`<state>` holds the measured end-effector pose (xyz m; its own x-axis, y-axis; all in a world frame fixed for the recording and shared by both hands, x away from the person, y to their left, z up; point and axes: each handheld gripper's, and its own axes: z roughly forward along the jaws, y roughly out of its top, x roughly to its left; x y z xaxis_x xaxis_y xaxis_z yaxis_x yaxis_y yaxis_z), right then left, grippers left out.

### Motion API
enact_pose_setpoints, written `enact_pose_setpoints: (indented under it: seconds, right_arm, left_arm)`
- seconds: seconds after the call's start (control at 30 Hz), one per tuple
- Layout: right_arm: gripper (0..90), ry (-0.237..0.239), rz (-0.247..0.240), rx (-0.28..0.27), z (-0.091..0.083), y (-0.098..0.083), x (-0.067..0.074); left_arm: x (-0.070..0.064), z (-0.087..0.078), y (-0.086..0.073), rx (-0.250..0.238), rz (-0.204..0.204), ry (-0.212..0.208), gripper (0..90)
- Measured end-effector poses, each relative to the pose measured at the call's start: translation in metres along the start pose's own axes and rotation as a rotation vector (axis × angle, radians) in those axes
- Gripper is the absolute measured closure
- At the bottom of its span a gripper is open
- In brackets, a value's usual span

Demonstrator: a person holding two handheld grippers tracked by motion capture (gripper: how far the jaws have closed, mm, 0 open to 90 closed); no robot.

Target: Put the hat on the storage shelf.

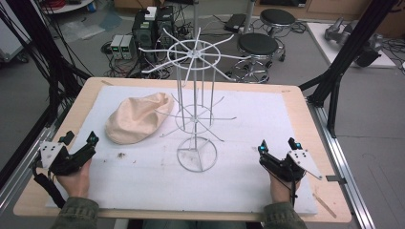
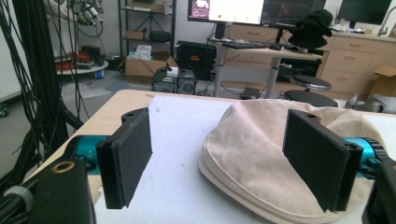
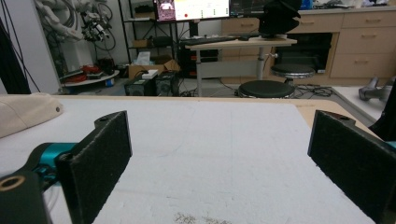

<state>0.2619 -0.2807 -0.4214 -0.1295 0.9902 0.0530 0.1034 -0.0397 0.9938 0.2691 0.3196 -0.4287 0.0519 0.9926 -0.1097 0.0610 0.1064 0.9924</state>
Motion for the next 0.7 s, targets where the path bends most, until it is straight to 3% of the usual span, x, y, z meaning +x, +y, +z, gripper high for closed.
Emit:
enact_pose_setpoints:
  seconds: [0.07, 0.37, 0.7]
  right_arm:
    - [5.1, 0.019, 0.001, -0.005, -0.0009, 0.0000, 0.0005]
    - [5.1, 0.021, 0.008, 0.009, -0.0009, -0.0011, -0.0002]
    - [5.1, 0.023, 0.020, 0.015, -0.0002, -0.0014, -0.0006]
  left_arm:
    - [-0.0001, 0.0008, -0.0004, 0.001, -0.003, -0.003, 24.1]
    - [0.0004, -0.0007, -0.0013, 0.009, -0.011, -0.011, 24.1]
    - [-0.0012, -0.0020, 0.0017, -0.004, 0.014, 0.002, 23.6]
